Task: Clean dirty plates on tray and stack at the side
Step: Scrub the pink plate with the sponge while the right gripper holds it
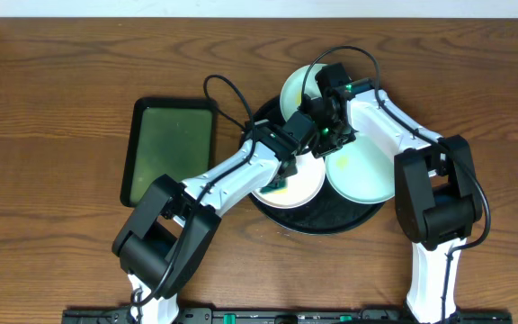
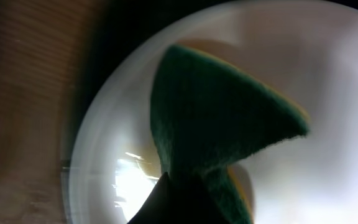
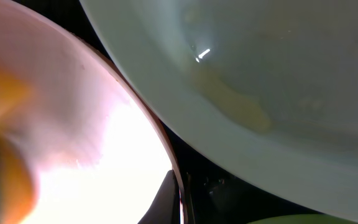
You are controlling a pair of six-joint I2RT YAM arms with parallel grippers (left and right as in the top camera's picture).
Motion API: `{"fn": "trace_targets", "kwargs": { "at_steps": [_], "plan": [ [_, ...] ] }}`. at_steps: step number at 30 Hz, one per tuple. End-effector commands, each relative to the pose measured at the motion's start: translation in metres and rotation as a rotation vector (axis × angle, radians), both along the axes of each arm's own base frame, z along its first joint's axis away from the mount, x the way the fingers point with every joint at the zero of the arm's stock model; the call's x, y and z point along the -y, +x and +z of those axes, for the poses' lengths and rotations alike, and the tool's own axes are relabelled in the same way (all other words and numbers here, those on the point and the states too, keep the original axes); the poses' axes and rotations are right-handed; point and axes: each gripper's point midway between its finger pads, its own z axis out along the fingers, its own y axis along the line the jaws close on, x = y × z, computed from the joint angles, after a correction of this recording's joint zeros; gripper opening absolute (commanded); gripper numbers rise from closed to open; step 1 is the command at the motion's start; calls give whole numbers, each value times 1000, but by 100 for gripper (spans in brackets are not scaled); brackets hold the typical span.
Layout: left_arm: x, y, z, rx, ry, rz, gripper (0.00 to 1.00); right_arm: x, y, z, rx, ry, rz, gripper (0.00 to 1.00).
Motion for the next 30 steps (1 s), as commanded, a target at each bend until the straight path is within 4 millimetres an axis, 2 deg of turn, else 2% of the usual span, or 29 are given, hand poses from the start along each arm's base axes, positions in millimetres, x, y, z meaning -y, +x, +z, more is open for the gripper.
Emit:
{"fn": "trace_targets", "kwargs": {
  "at_steps": [1,3,5,8,9,11,15,19,22,27,30],
  "plan": [
    [-68,10,5,69,288,58,8,5,4,-6,6,-39,-24,1],
    [-63,16,21,113,245,52,7,5,4,-6,6,-39,-25,1],
    [-52,18,29,126,177,47,7,5,4,-6,6,-39,-24,1],
    [-19,18,34,103,-5,-17,7,5,4,-6,6,-39,-25,1],
    [8,16,35,77,-143,-58,7,5,4,-6,6,-39,-25,1],
    [41,10,32,20,-309,-108,8,5,4,-6,6,-39,-25,1],
    [55,5,16,-28,-348,-127,7,5,4,-6,7,-38,-25,1],
    [49,4,-9,-62,-296,-117,7,5,4,-6,6,-39,-25,1],
    [22,8,-19,-47,-166,-76,7,5,4,-6,6,-39,-25,1],
    [-35,12,-11,-15,63,0,7,5,4,-6,4,-39,-30,1],
    [-63,17,4,20,156,38,7,5,4,-6,4,-39,-36,1]
  ]
}}
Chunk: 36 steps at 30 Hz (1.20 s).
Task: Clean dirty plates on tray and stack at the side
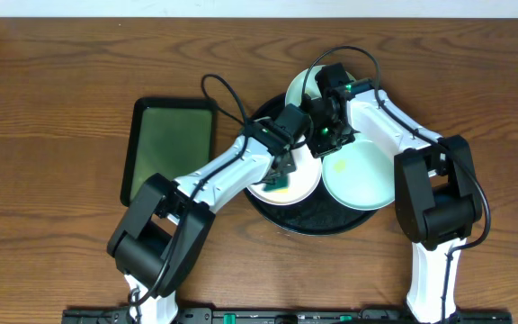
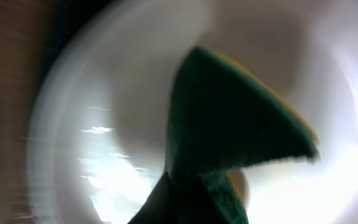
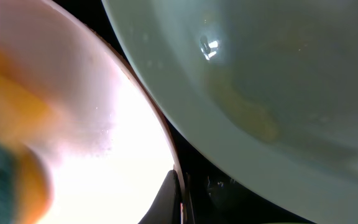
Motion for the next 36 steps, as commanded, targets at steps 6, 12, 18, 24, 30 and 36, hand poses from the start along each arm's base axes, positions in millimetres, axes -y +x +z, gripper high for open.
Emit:
{"fn": "trace_targets", "kwargs": {
  "at_steps": [6,12,18,24,30,36],
  "plan": [
    [-79,24,55,179,192,135,7,4,7,4,40,-43,-14,1],
    [-84,25,127,316,18,174,7,2,21,51,189,-58,-7,1],
    [-115,22,169,378,-53,168,7,14,29,109,404,-223,-9,1],
    [-166,13,170,336,0,265,7,16,30,173,652,-408,10,1],
    [-216,4,163,274,65,339,7,11,32,241,945,-783,134,1],
    [-248,-9,159,220,103,392,8,-19,23,269,1020,-1017,442,1]
  ]
}}
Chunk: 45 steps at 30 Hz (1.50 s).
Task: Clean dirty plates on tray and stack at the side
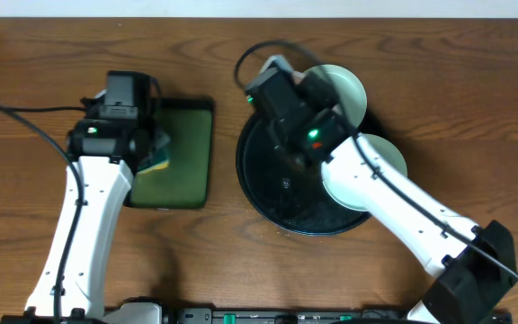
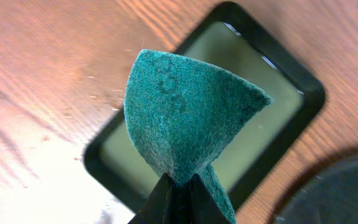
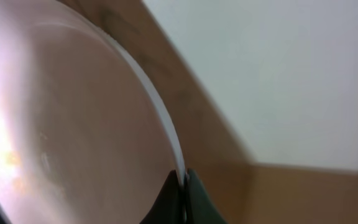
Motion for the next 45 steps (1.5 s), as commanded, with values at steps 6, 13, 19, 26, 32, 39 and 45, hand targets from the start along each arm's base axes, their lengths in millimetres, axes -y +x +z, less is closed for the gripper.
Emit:
{"fn": "trace_targets", "kwargs": {
  "at_steps": [6,13,19,26,32,39,45],
  "plan": [
    [-22,-9,0,-27,18,30,7,-23,-11,70,176,-394,79,1],
    [-22,-9,0,-27,18,30,7,-56,-9,42,116,-157,223,1],
    [-22,-10,-1,-33,18,30,7,-35,8,-7,-85,35,257,1],
    [-22,-11,-1,-37,18,30,7,51,61,-25,-194,601,65,1],
    [-22,-11,-1,-38,18,30,7,161,77,-44,-282,1035,-170,1],
    [-22,-11,-1,-38,18,30,7,298,77,-103,-238,1225,-588,1],
    [-22,-11,-1,-38,18,30,8,353,69,-155,-245,1276,-767,1]
  ]
}}
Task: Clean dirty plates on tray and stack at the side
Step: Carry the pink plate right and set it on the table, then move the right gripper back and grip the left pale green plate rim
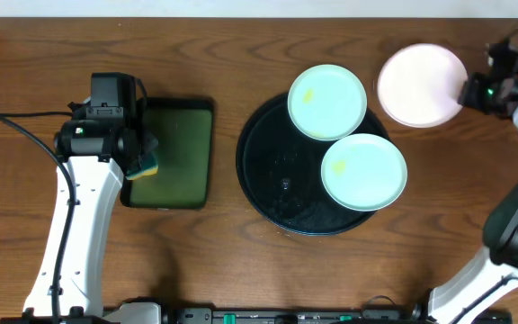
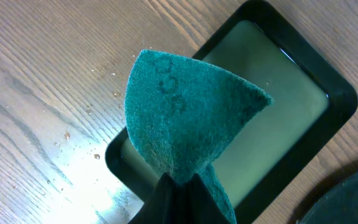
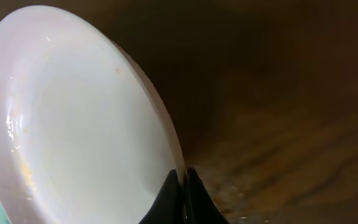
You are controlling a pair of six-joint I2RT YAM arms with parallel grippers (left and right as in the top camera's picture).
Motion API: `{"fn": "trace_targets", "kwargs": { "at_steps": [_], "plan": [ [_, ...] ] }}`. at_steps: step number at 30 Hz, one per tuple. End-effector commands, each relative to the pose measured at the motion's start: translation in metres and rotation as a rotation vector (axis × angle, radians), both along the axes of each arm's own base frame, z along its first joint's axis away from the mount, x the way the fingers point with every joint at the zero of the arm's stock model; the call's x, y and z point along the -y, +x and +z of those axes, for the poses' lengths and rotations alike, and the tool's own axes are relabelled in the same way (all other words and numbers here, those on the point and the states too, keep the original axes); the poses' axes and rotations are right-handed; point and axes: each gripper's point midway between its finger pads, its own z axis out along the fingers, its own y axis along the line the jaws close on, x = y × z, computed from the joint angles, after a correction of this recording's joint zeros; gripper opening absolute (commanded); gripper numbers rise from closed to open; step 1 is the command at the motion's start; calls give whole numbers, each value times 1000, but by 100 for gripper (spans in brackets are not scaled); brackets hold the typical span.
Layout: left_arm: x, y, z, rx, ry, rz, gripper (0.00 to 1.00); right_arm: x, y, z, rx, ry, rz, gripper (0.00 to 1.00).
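A round black tray [image 1: 277, 189] holds two pale green plates: one at the back [image 1: 327, 101] with a yellow smear, one at the front right [image 1: 363, 171] with a yellow spot. A pink plate [image 1: 421, 73] [image 3: 73, 124] sits on the table to the right of the tray, its right rim pinched by my right gripper [image 1: 471, 94] [image 3: 183, 180]. My left gripper [image 1: 138, 155] [image 2: 179, 186] is shut on a green and yellow sponge [image 2: 185, 118] [image 1: 144, 166] over the left edge of the small black basin [image 1: 180, 153].
The rectangular black basin [image 2: 291, 124] holds greenish water at the left of the table. Water drops lie on the wood [image 2: 92, 155] beside it. The table's back edge runs close behind the pink plate.
My right gripper has carried the pink plate from above the tray's back left to the table right of the tray. My left gripper with the sponge has barely shifted at the basin's left edge.
At first my left gripper pressed the sponge into the pink plate on the tray while my right gripper gripped its rim. Then the sponge was over the basin at the left and the plate was lifted. Now the plate rests beside the tray.
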Motion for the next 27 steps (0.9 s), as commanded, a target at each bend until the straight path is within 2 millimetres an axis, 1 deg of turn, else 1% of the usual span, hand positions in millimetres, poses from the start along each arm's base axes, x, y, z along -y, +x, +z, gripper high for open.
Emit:
{"fn": "trace_targets", "kwargs": {
  "at_steps": [1,2,4,8,9,10,11,13,14,16,21,23,25,27],
  "plan": [
    [-2,-1,2,6,8,-2,8,13,0,-15,-7,81,-66,1],
    [-2,-1,2,6,8,-2,8,22,-1,-21,-11,81,-85,1],
    [-2,-1,2,6,8,-2,7,28,-2,-22,-7,80,-95,1],
    [-2,-1,2,6,7,-2,7,24,1,-19,2,77,-86,32],
    [-2,-1,2,6,3,-4,7,20,3,-19,5,85,-74,36],
    [-1,-1,2,6,-1,-5,7,14,5,-18,11,99,-59,36],
    [1,-1,2,7,-12,-10,8,1,9,-15,25,128,-24,36],
    [1,0,2,7,-13,-10,7,-19,14,-12,39,160,26,35],
    [1,0,2,7,-13,-10,8,-36,19,-10,47,177,65,35],
    [1,0,2,11,-13,-10,8,-62,25,-9,51,177,117,36],
    [1,0,2,10,-13,-11,7,-141,42,-4,85,148,277,38],
    [1,0,2,9,-13,-11,7,-162,48,-6,91,73,299,41],
    [1,0,2,9,-12,-11,8,-178,51,-10,84,-17,303,42],
    [1,0,2,9,-13,-11,7,-189,52,-17,70,-81,306,42]
  ]
}}
